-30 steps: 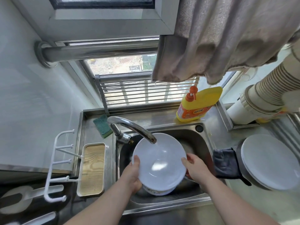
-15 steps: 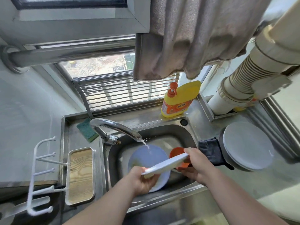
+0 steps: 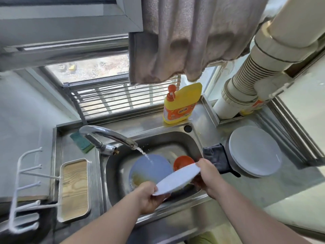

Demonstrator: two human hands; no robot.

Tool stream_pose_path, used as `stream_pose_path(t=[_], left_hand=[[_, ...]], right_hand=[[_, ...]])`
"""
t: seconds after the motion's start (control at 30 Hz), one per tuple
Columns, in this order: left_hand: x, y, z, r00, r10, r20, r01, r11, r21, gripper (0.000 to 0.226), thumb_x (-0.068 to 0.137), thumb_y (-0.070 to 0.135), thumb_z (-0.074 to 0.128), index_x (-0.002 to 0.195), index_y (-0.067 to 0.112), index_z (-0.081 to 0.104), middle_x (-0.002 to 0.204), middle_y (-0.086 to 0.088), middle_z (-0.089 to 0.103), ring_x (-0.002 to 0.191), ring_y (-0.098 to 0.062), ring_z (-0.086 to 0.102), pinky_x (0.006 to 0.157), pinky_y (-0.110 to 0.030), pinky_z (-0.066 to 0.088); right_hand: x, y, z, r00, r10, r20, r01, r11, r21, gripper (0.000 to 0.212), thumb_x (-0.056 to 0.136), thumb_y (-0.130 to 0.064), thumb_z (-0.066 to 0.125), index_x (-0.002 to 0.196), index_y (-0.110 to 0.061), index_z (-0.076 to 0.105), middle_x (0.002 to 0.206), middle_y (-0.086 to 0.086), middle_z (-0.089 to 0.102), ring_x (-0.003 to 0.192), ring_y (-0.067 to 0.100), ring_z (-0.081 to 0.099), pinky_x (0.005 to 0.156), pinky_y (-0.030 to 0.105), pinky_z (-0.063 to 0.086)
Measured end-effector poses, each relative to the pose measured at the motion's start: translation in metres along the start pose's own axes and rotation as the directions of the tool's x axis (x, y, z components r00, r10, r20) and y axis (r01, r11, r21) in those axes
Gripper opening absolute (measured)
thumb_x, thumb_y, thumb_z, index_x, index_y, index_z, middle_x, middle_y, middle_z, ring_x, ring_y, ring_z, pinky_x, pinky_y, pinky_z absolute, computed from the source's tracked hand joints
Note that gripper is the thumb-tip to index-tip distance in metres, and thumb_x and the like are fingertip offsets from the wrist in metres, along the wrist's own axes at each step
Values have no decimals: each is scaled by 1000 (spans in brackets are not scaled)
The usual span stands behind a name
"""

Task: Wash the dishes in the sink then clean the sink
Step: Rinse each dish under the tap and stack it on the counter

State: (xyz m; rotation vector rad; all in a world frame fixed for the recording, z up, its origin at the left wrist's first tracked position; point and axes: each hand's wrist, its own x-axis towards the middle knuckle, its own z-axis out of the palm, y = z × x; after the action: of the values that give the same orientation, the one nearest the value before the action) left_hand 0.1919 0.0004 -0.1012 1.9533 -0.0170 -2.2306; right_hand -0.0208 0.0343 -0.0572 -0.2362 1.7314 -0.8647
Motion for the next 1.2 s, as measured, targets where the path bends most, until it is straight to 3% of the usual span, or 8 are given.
stream_pose_path(t=[0.13, 0.23, 0.4, 0.67, 0.9, 1.0, 1.1, 1.2], left_hand=[[-10, 2, 23, 992, 114, 53, -113, 993, -29, 39, 103, 2, 37, 133, 13, 58, 117, -23, 73, 96, -43, 75, 63, -55, 62], [-32, 11, 61, 966, 184, 182, -184, 983, -14, 42, 109, 10, 36, 128, 32, 67, 124, -15, 72, 107, -40, 71, 72, -53, 62], [-30, 18, 159, 888, 272, 370, -359, 914, 191, 67, 97, -13, 38, 133, 37, 68, 113, -15, 70, 87, -32, 67, 68, -42, 61], [39, 4, 282, 808, 527, 263, -560, 547, 623, 44, 83, 3, 76, 116, 32, 76, 100, 11, 80, 91, -18, 77, 82, -46, 66], [43, -10, 313, 659, 701, 274, -581, 242, 777, 27, 91, 13, 76, 112, 29, 80, 87, 13, 73, 80, -4, 65, 65, -10, 46], [44, -12, 314, 658, 691, 298, -570, 200, 797, 24, 89, 11, 75, 101, 31, 83, 82, 13, 75, 86, -12, 70, 81, -27, 61], [38, -11, 306, 618, 653, 438, -595, 25, 803, 16, 92, 16, 69, 93, 28, 80, 77, 12, 72, 83, -11, 66, 81, -23, 53], [27, -7, 289, 576, 668, 472, -646, 17, 763, 19, 96, 22, 66, 109, 26, 79, 98, 7, 77, 95, -13, 68, 89, -28, 55]], right_hand=[[0, -5, -32, 993, -115, 31, 117, 992, -45, 30, 99, -18, 51, 120, -32, 67, 114, 4, 72, 105, 31, 69, 65, 37, 59], [-1, -10, -77, 957, -253, -142, 244, 966, -83, 21, 100, -21, 60, 107, -34, 75, 99, -4, 78, 98, 28, 74, 76, 47, 63], [25, -10, -186, 870, -313, -382, 240, 944, -228, 20, 85, -49, 69, 103, -44, 72, 95, -5, 78, 94, 27, 73, 88, 58, 60], [66, -29, -293, 857, -252, -449, 85, 929, -360, 36, 91, -13, 56, 122, -20, 73, 103, 8, 73, 91, 30, 63, 75, 35, 46], [85, -34, -322, 896, -97, -433, -22, 965, -261, 39, 86, 1, 51, 105, -26, 71, 94, 0, 73, 80, 25, 64, 71, 32, 49], [84, -32, -326, 894, -89, -439, -60, 947, -314, 31, 83, -1, 50, 96, -16, 75, 87, 4, 75, 77, 29, 63, 72, 35, 47], [78, -36, -317, 890, -157, -428, -93, 856, -508, 32, 87, -11, 52, 111, -15, 74, 111, 12, 73, 97, 38, 66, 80, 44, 55], [67, -45, -289, 871, -280, -403, -110, 690, -716, 52, 94, -20, 54, 146, -20, 54, 148, 11, 47, 130, 38, 48, 108, 49, 43]])
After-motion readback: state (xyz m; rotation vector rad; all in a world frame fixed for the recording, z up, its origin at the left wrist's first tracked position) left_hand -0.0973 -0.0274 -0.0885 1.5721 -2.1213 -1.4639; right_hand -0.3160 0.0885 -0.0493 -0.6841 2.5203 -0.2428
